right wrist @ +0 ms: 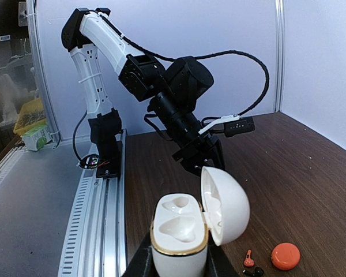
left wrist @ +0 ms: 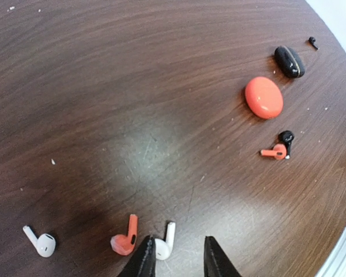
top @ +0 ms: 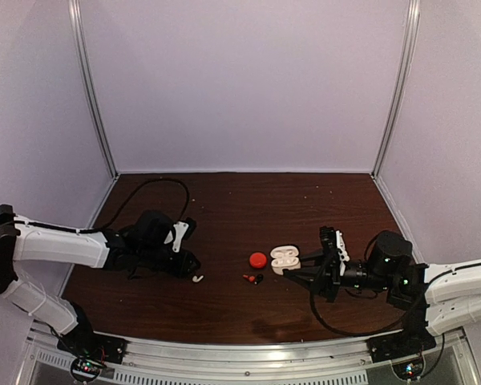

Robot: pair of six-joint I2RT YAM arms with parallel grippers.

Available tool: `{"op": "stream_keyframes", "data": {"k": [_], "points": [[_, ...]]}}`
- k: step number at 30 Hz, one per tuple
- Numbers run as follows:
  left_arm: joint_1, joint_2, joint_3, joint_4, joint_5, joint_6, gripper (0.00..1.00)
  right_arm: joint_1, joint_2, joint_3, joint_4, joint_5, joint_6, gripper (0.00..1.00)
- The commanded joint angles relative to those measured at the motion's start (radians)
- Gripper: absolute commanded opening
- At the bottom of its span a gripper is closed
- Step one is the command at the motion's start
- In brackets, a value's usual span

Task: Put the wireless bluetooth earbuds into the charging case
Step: Move the left earbud to the center of the board, then adjust the left earbud at the center of the board.

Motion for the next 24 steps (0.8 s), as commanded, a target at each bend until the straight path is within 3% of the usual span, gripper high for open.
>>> {"op": "stream_keyframes", "data": {"k": [1,7,18,24], "points": [[0.007,0.014,-0.026,-0.036,0.083,0.008,0.27,-0.008,-0.008,-0.004,0.023,0.013,0.007,0.01],[0.006,0.004,-0.087,-0.019,0.121,-0.016,0.16,-0.008,-0.01,-0.003,0.019,0.016,0.007,0.01],[0.007,0.114,-0.068,0.024,0.081,-0.017,0.14,-0.007,-0.003,-0.002,0.018,0.017,0.008,0.01],[0.008,0.177,0.011,-0.019,-0.048,-0.012,0.11,-0.009,-0.011,-0.002,0.01,0.023,0.008,0.01]]}}
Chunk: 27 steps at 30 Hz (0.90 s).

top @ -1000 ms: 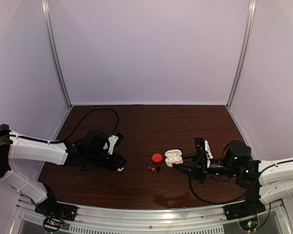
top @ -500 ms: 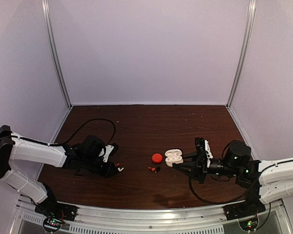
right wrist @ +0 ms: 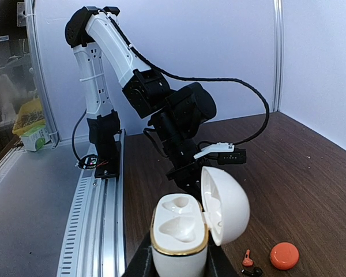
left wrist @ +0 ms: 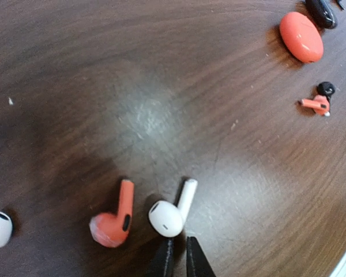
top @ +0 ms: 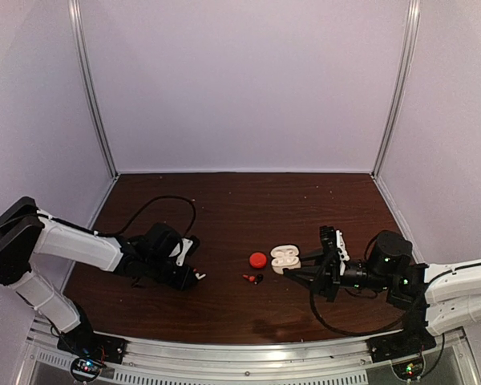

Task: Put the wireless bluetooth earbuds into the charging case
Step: Adjust the left earbud at the center of the board, then pick up the left earbud from the center of the board.

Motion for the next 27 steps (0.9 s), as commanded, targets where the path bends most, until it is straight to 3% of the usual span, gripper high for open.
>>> {"op": "stream_keyframes", "data": {"k": [1,8,15,23,27], "points": [[0.004,0.06,0.073,-0.035,-0.138,0.004,0.11,-0.004,-0.012,-0.002,0.01,0.02,0.008,0.01],[0.024,0.156,0.18,-0.039,-0.209,0.064,0.1,-0.004,-0.003,-0.001,0.017,0.018,0.007,0.02],[0.024,0.184,0.228,-0.006,-0.091,0.134,0.12,-0.004,-0.025,-0.005,0.003,0.03,0.005,0.01],[0.033,0.077,0.315,-0.121,-0.04,0.185,0.33,-0.004,-0.018,-0.005,0.008,0.032,0.008,0.02],[0.032,0.077,0.355,-0.215,0.028,0.226,0.38,-0.004,-0.019,-0.005,0.007,0.032,0.01,0.01]]}}
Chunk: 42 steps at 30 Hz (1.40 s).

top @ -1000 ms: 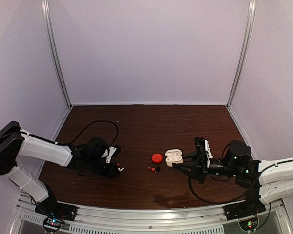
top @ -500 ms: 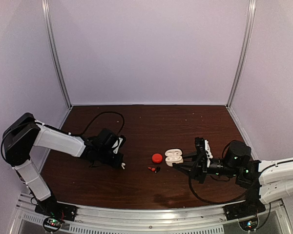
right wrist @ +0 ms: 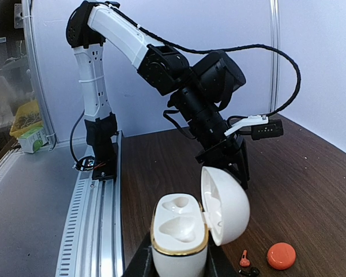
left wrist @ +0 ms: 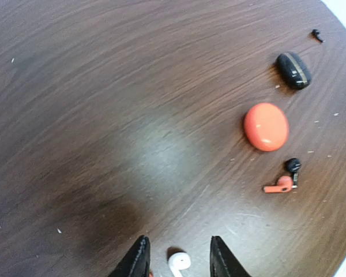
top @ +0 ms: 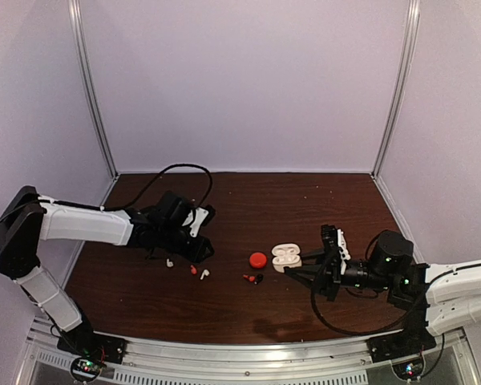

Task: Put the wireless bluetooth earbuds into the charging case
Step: Pick up the left earbud from the center of the board.

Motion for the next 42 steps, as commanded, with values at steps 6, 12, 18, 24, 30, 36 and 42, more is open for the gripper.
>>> {"op": "stream_keyframes", "data": {"k": [6,12,18,24,30,36,42], "points": [[0.005,0.022,0.112,-0.246,0.104,0.129,0.39,-0.005,-0.011,-0.005,0.009,0.019,0.013,0.02],[-0.004,0.082,0.173,-0.335,0.069,0.126,0.4,-0.004,-0.002,-0.004,0.015,0.022,0.013,0.02],[-0.019,0.141,0.199,-0.353,0.064,0.124,0.39,-0.006,0.002,-0.002,0.01,0.02,0.011,0.02],[-0.028,0.183,0.222,-0.369,0.061,0.127,0.37,-0.006,-0.001,-0.006,0.013,0.023,0.013,0.02],[-0.038,0.213,0.237,-0.369,0.047,0.131,0.33,-0.006,-0.003,-0.011,0.016,0.024,0.013,0.02],[-0.046,0.229,0.243,-0.38,0.034,0.139,0.3,-0.006,-0.003,-0.012,0.016,0.025,0.011,0.02],[-0.067,0.244,0.245,-0.396,-0.017,0.144,0.26,-0.006,0.001,-0.014,0.02,0.024,0.011,0.02]]}}
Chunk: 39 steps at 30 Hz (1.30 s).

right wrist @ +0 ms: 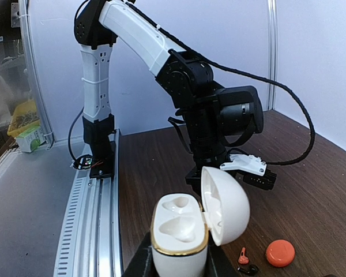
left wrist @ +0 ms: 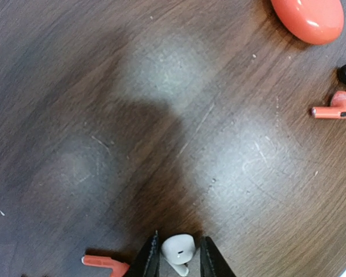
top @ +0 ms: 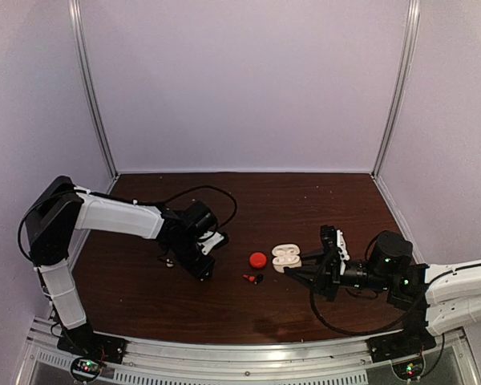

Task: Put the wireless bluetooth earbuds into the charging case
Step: Pick up the left earbud from the center of the board.

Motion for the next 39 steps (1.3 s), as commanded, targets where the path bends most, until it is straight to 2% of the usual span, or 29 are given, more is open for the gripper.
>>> {"op": "stream_keyframes", "data": {"k": [1,10,17,25,30,34,39], "points": [[-0.018,0.021,0.026,-0.02,-0.049,0.018,0.26,-0.005,-0.002,-0.01,0.022,0.014,0.011,0.02],[-0.023,0.01,0.037,-0.012,-0.08,0.012,0.18,-0.005,0.0,-0.006,0.022,0.013,0.009,0.02],[-0.022,-0.09,0.009,0.083,-0.12,-0.017,0.15,-0.006,0.004,-0.001,0.03,0.024,0.007,0.02],[-0.021,-0.362,-0.111,0.376,-0.129,-0.016,0.14,-0.007,0.087,0.001,0.172,0.043,-0.025,0.02],[-0.022,-0.539,-0.207,0.623,-0.07,0.011,0.14,-0.007,0.197,0.016,0.33,0.046,-0.069,0.02],[-0.027,-0.629,-0.245,0.735,-0.041,0.042,0.14,-0.008,0.266,0.039,0.431,0.034,-0.171,0.01],[-0.083,-0.712,-0.304,0.853,-0.016,0.114,0.15,-0.007,0.312,0.057,0.529,0.051,-0.264,0.01]]}}
